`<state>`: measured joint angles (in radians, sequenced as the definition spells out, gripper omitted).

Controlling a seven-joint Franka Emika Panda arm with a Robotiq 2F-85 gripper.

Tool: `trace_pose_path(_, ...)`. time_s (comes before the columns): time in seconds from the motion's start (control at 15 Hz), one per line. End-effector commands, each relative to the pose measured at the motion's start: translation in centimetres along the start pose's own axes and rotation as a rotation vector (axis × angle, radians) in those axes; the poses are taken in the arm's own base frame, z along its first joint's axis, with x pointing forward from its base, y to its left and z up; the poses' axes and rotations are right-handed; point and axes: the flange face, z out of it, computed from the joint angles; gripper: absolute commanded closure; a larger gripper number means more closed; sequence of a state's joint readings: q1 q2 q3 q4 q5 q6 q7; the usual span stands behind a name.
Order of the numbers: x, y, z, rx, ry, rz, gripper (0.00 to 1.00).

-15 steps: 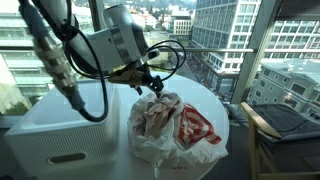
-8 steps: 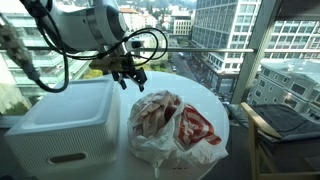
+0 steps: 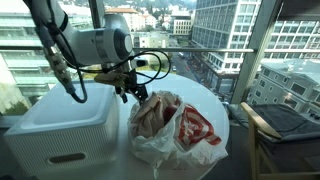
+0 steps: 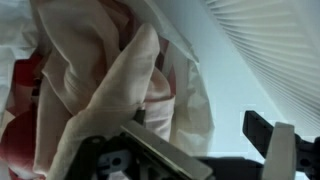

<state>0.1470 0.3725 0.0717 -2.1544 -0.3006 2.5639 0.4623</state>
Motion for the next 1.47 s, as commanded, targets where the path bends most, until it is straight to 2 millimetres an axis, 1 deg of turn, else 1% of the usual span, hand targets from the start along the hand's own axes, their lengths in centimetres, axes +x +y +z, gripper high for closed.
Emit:
trace_pose_path(0.0,1.0,0.2,3.7,0.050,0.001,0.012,0.00)
trace_pose_path(0.13,1.0,0.7,5.4,0.083,-0.001,0.034,0.00)
trace_pose_path(0.2,1.2,0.8,6.0,0.097,0.007,0.045,0.00)
trace_pose_path(0.27,1.4,0.9,6.3,0.112,0.022,0.051,0.00)
trace_pose_path(0.4,1.9,0.6,6.3,0.125,0.048,0.051,0.00)
trace_pose_path(0.47,2.1,0.5,6.0,0.126,0.071,0.037,0.25)
trace_pose_path(0.53,2.2,0.5,5.7,0.122,0.080,0.020,0.26)
trace_pose_path(0.8,2.5,0.5,4.6,0.111,0.109,-0.001,0.58)
trace_pose_path(0.93,2.6,0.9,4.4,0.110,0.106,0.020,0.73)
trace_pose_path(1.07,2.8,1.3,3.9,0.110,0.104,0.045,0.87)
trace_pose_path(1.13,3.0,1.5,3.5,0.109,0.109,0.056,0.93)
trace_pose_path(1.27,3.5,2.1,1.9,0.106,0.131,0.073,0.98)
trace_pose_path(1.33,3.7,2.3,1.1,0.109,0.140,0.080,0.98)
trace_pose_path(1.4,4.0,2.6,0.2,0.116,0.155,0.089,0.97)
